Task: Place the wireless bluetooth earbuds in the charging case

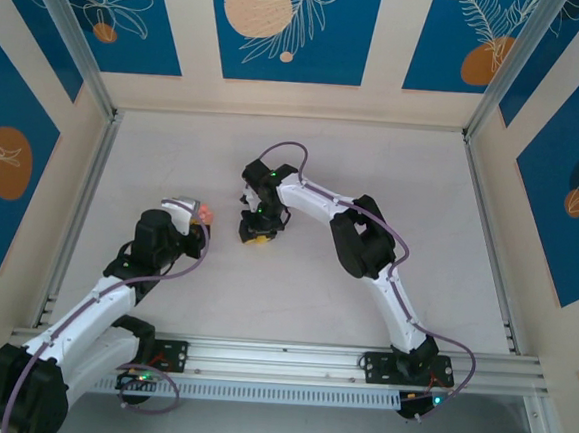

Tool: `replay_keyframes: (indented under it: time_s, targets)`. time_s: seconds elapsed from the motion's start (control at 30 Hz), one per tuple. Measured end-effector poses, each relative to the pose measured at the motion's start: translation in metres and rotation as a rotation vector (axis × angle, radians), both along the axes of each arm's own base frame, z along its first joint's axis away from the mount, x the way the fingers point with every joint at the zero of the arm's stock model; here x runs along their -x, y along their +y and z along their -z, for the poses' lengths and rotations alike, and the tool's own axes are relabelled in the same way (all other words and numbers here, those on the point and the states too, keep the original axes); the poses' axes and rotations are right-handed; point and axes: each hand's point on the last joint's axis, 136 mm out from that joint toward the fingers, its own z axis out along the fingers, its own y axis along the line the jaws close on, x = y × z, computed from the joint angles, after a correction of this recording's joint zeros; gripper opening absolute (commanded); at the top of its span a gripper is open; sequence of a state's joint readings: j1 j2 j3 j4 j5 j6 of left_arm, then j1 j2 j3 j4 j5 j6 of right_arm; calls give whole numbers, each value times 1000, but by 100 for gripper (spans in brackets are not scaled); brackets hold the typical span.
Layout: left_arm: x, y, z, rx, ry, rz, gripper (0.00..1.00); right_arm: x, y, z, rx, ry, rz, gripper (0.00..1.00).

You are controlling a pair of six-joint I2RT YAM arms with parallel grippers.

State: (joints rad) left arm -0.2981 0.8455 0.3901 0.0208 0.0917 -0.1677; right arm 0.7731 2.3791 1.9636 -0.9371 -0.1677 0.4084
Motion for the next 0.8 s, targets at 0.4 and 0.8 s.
replay_keyframes:
  time_s: [0.4,0.8]
  targets:
    - [0,0,0,6,3,-4,24,-1,1,1,23,-23,-15,31]
    - [0,0,-1,7,2,-4,24,1,-5,0,22,-69,-46,24]
